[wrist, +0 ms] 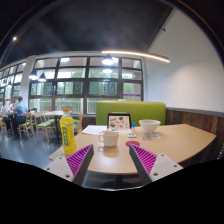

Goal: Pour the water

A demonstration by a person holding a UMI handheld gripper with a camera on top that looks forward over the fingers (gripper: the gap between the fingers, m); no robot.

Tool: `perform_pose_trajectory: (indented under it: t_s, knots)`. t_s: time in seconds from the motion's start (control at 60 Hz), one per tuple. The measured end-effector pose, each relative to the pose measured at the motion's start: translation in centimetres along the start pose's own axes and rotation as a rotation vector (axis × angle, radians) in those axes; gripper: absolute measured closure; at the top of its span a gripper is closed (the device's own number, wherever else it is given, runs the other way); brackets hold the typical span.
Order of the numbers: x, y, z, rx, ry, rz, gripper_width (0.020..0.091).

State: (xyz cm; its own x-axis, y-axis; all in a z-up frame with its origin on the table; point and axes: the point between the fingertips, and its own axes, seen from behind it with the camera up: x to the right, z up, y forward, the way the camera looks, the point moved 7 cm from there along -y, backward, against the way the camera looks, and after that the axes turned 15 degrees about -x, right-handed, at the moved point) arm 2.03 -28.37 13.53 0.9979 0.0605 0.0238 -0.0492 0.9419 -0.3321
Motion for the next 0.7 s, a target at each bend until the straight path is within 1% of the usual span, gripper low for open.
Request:
perform_pose_trajectory:
  t_s: [0.167, 0.233, 0.367, 0.417, 0.483, 0.567, 0.633, 0.7]
  knots:
    - [-1.9, 0.5, 0.0, 0.007, -0.009, 0.019, 0.0286]
    - [-2.7, 0.7, -0.2, 0.005, -0.002, 0.044, 0.0284]
    - [-7.6, 3.2, -0.7, -0.011, -0.007, 0.134, 0.0275]
    - [-10.7, 4.1, -0.7, -0.010, -0.018, 0.154, 0.0275]
    - [-13.0, 6.0, -0.2, -0.006, -0.020, 0.162, 0.0287]
    - [-16.9, 8.3, 0.5, -0.005, -0.016, 0.164, 0.0286]
    - [-18.9, 10.5, 1.8, 0.002, -0.010, 0.162, 0.0267]
    - [-20.3, 13.1, 3.2, 0.013, -0.012, 0.139, 0.0273]
